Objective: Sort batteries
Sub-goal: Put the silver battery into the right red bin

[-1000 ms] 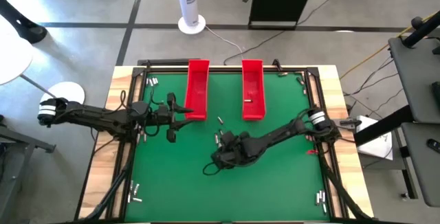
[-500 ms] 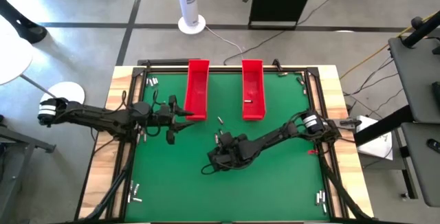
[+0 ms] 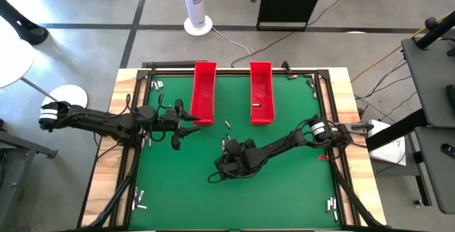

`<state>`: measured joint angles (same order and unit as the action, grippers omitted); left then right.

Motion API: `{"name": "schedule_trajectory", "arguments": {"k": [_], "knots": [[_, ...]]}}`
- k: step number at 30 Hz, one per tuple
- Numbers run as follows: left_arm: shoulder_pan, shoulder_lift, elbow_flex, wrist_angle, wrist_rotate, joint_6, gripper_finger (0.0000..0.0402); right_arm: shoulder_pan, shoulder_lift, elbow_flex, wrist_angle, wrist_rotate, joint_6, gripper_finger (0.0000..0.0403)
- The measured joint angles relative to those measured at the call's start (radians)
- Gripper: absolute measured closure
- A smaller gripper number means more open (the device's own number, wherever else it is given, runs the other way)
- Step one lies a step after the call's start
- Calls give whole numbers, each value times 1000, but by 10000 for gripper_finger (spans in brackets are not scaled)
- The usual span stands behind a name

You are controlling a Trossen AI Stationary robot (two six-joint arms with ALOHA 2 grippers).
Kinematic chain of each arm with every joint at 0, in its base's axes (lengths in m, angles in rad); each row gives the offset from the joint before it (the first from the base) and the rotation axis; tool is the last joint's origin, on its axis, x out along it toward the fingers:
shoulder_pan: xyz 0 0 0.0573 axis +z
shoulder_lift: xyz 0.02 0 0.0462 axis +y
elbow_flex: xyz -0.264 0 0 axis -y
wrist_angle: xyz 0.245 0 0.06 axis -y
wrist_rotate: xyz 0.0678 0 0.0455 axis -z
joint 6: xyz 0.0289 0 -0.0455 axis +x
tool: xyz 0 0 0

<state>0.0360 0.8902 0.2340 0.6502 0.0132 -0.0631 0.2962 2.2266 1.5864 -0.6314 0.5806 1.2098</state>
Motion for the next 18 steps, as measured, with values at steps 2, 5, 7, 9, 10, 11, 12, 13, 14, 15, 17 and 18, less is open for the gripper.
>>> {"name": "schedule_trajectory", "arguments": {"k": [2, 5, 7, 9, 10, 11, 12, 13, 14, 15, 17, 18], "knots": [[0, 0, 0, 0, 0, 0, 244, -2, -4, 0, -7, -25, -27, 208], [0, 0, 0, 0, 0, 0, 244, -3, -12, 0, -10, -74, -76, 232], [0, 0, 0, 0, 0, 0, 244, -3, -12, 0, -9, -97, -100, 252], [0, 0, 0, 0, 0, 1, 244, -4, -12, 0, -9, -124, -112, 272], [0, 0, 0, 0, 0, 1, 244, -4, -12, 0, -9, -138, -116, 281], [0, 0, 0, 0, 0, 1, 244, -4, -12, 0, -9, -149, -120, 290], [0, 0, 0, 0, 0, 1, 244, -4, -12, -1, -10, -161, -126, 298], [0, 0, 0, 0, 0, 1, 244, -5, -12, -1, -10, -175, -134, 307], [0, 0, 0, 0, 0, 1, 244, -5, -12, -1, -12, -194, -145, 314], [0, 0, 0, 0, 0, 1, 244, -6, -12, -1, -13, -209, -155, 322], [0, 0, 0, 3, -1, 0, 244, -6, -12, -1, -14, -230, -175, 336], [0, 0, 0, 5, 0, -3, 244, -6, -12, -2, -15, -239, -184, 342]]}}
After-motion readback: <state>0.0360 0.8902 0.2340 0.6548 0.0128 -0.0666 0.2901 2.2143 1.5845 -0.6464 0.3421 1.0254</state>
